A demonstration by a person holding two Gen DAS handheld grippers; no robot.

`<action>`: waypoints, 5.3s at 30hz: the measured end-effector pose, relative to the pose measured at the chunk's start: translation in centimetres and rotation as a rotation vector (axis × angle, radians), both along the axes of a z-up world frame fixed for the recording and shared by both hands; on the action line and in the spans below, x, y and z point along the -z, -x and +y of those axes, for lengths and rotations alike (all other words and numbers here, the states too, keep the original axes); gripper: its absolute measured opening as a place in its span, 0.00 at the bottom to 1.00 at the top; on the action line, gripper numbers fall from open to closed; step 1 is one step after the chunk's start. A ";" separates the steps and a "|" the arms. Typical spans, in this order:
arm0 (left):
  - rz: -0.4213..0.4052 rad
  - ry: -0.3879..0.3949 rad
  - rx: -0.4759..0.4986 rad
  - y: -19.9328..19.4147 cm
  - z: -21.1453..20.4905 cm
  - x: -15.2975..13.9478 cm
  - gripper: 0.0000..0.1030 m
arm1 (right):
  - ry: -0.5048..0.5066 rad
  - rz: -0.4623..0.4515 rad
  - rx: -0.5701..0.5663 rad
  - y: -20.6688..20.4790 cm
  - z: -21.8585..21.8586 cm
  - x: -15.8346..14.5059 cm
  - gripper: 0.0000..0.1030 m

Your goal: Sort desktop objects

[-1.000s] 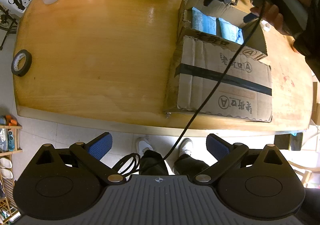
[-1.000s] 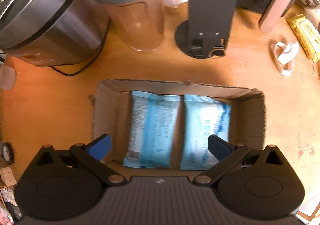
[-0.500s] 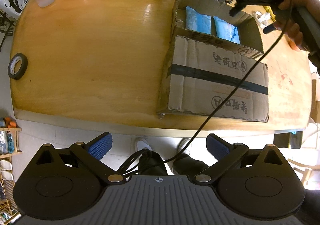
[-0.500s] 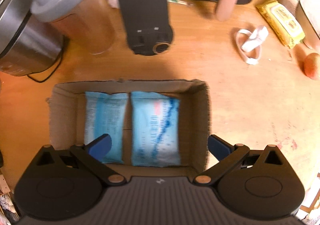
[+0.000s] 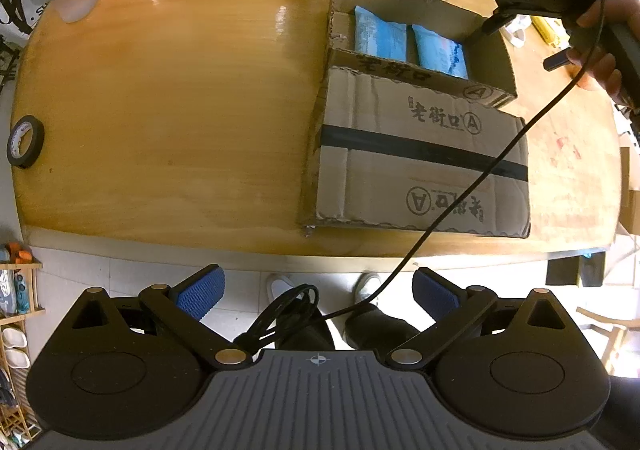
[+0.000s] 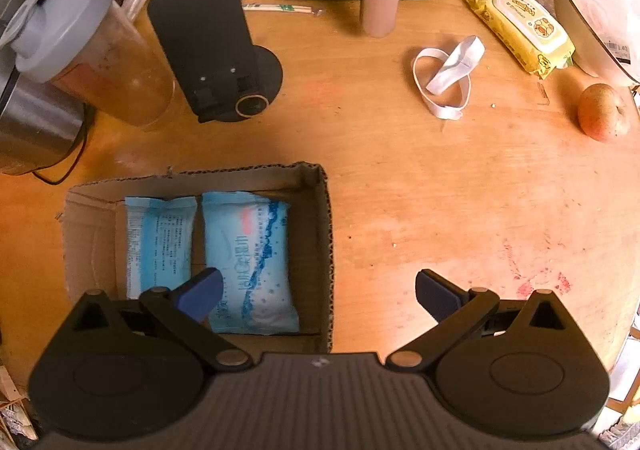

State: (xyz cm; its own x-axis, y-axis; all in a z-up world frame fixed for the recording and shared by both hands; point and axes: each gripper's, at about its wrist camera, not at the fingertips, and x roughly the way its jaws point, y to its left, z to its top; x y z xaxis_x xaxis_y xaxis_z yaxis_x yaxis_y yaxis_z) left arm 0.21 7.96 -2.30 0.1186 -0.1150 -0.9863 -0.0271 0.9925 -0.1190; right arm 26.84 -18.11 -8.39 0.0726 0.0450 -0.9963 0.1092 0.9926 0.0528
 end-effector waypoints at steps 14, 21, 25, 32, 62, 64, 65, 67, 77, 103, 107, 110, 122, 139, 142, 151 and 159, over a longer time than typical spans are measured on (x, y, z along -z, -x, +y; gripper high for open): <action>0.013 -0.002 0.000 -0.2 -0.4 0.4 1.00 | -0.028 -0.013 -0.004 0.8 -0.2 -0.5 1.00; 0.012 -0.007 -0.005 -0.9 -0.2 0.7 1.00 | -0.048 -0.014 -0.007 2.0 -0.3 -1.0 1.00; 0.014 -0.010 -0.003 -1.6 -0.2 0.9 1.00 | -0.062 -0.019 -0.011 2.9 -0.5 -1.4 1.00; 0.020 -0.011 0.007 -2.9 -0.1 1.3 1.00 | -0.080 -0.029 -0.016 4.5 -0.7 -2.2 1.00; 0.038 -0.002 0.053 -7.8 -0.4 2.6 1.00 | -0.139 -0.003 -0.017 10.5 -1.6 -2.2 1.00; 0.039 -0.002 0.053 -8.1 -0.4 2.6 1.00 | -0.140 -0.002 -0.018 10.7 -1.6 -2.2 1.00; 0.039 -0.002 0.054 -8.2 -0.4 2.6 1.00 | -0.141 -0.002 -0.018 10.8 -1.6 -2.3 1.00; 0.038 -0.002 0.053 -8.5 -0.4 2.6 1.00 | -0.144 -0.003 -0.020 11.0 -1.6 -2.4 1.00; 0.039 0.002 0.057 -9.5 -0.8 2.9 1.00 | -0.159 -0.004 -0.016 12.2 -1.6 -2.8 1.00; 0.043 0.013 0.066 -11.0 -0.6 3.4 1.00 | -0.186 0.015 -0.013 14.4 -1.2 -2.4 1.00; 0.045 0.012 0.068 -11.2 -0.6 3.5 1.00 | -0.189 0.020 -0.012 14.6 -1.2 -2.2 1.00; 0.047 0.011 0.069 -11.3 -0.6 3.5 1.00 | -0.191 0.023 -0.008 14.6 -1.2 -2.1 1.00; 0.051 0.015 0.078 -11.4 -0.7 3.8 1.00 | -0.202 0.028 0.000 14.8 -1.1 -1.6 1.00; 0.081 0.034 0.094 -10.8 -0.5 6.8 1.00 | -0.242 0.049 0.015 15.1 -1.4 1.1 1.00; 0.082 0.037 0.094 -10.8 -0.4 7.3 1.00 | -0.252 0.050 0.017 15.2 -1.4 1.6 1.00; 0.081 0.057 0.089 -10.8 -0.2 7.9 1.00 | -0.267 0.059 0.016 15.2 -1.3 2.5 1.00; 0.055 0.158 0.093 -10.8 1.1 8.1 1.00 | -0.343 0.032 0.025 15.4 -2.5 2.8 0.99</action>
State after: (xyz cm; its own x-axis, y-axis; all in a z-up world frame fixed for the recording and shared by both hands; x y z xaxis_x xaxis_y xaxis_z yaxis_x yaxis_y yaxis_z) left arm 10.98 9.08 -10.42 0.0469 -0.2771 -0.9597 0.0529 0.9601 -0.2746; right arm 11.44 -20.62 -11.15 0.0467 0.3762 -0.9254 0.1398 0.9148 0.3789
